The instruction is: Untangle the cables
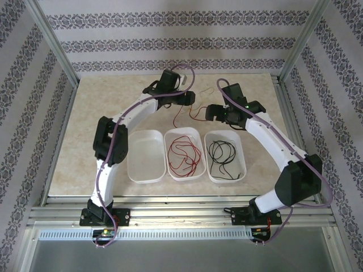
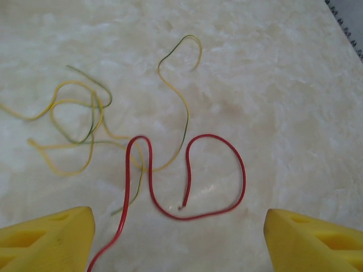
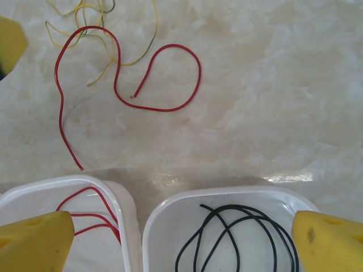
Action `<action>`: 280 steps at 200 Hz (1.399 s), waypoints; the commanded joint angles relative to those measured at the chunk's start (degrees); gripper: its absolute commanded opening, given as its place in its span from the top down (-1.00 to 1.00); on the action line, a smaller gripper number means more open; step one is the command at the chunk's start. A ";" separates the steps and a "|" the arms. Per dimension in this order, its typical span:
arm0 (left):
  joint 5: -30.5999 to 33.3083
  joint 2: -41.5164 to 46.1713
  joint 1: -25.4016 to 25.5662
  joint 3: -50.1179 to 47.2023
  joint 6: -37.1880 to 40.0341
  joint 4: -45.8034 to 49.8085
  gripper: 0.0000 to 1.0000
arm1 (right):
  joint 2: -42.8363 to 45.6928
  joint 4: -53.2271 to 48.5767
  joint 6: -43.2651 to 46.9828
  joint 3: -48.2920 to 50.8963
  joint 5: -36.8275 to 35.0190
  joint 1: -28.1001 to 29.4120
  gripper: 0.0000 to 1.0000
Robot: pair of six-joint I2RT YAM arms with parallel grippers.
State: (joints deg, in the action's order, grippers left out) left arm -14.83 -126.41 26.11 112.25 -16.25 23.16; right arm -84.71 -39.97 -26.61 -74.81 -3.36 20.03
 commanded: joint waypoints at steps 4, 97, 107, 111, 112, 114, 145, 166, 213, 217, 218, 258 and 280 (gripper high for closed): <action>-1.18 -7.28 -0.61 11.26 5.27 11.45 -0.55 | 2.15 1.46 -0.58 1.83 0.24 -0.82 -0.97; 5.36 -19.38 0.82 27.32 11.50 25.01 -0.19 | 2.40 2.50 -2.05 2.82 -1.46 -1.75 -0.96; 4.81 -19.78 0.79 27.21 11.50 25.07 -0.11 | 2.42 2.52 -2.20 2.99 -1.57 -1.75 -0.96; 4.58 -19.98 0.79 27.21 11.43 25.02 -0.07 | 2.44 2.60 -2.22 3.00 -1.58 -1.72 -0.97; 4.52 -20.04 0.79 27.27 11.38 25.06 -0.06 | 2.44 2.61 -2.22 3.00 -1.66 -1.73 -0.96; 4.50 -20.13 0.81 27.27 11.41 24.95 -0.05 | 2.44 2.57 -2.20 3.04 -1.72 -1.75 -0.96; 3.45 -21.32 0.92 27.41 11.20 24.42 0.32 | 2.87 3.13 -2.52 3.44 -2.19 -1.86 -0.96; 3.07 -21.33 1.07 27.82 11.37 23.85 0.64 | 3.39 3.44 -2.71 3.92 -2.75 -2.01 -0.96; 2.51 -20.01 1.62 30.91 12.35 25.66 1.00 | 5.51 4.61 -3.28 6.08 -4.32 -2.37 -0.96; 2.58 -19.66 1.81 30.92 12.65 25.77 1.00 | 5.75 4.81 -3.40 6.31 -4.57 -2.37 -0.97; 2.55 -19.58 1.87 30.92 12.69 25.78 1.00 | 5.85 4.85 -3.43 6.37 -4.61 -2.37 -0.96; 3.23 -15.89 3.76 30.93 14.89 26.06 1.00 | 8.17 5.73 -4.06 8.37 -5.97 -2.79 -0.96; 4.40 -13.57 4.72 30.92 15.53 25.80 1.00 | 8.76 5.60 -4.28 9.04 -6.01 -3.05 -0.97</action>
State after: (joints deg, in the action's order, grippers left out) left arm -11.68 -146.32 29.23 141.51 -3.01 47.24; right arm -77.38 -35.14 -29.87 -66.78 -7.53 17.72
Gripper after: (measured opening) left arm 0.045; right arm 0.982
